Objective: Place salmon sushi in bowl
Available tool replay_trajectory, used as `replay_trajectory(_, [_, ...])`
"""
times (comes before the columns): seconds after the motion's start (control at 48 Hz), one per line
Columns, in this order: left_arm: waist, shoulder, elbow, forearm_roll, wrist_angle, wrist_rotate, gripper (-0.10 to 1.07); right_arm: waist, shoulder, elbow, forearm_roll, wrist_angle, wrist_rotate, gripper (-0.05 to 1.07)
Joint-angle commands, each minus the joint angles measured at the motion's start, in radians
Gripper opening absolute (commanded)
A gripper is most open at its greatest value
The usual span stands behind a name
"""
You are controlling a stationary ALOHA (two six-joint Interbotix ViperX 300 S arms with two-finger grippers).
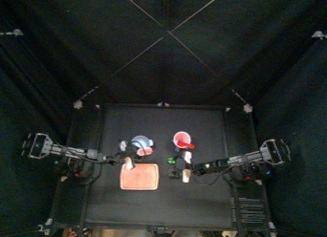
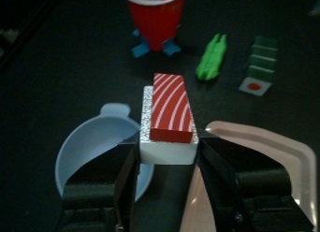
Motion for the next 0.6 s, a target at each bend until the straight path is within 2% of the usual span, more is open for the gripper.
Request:
replay_trajectory(0.0, [0.060,0.017,-0.005,-0.034,0.002,0.000,0.63,0.003,-0.029,-0.006,0.002,-0.003,0.002,0.91])
replay_trajectory(0.271, [0.178,0.091,0.009,-0.043,-0.031,-0.002,0.63,0.003,-0.029,0.008,0.002,-0.002,0.002,0.91])
replay_trajectory(0.583, [0.218,0.160,-0.003,-0.046,-0.055,-0.002,0.64,0.005,-0.029,0.009,0.002,-0.002,0.002,0.91])
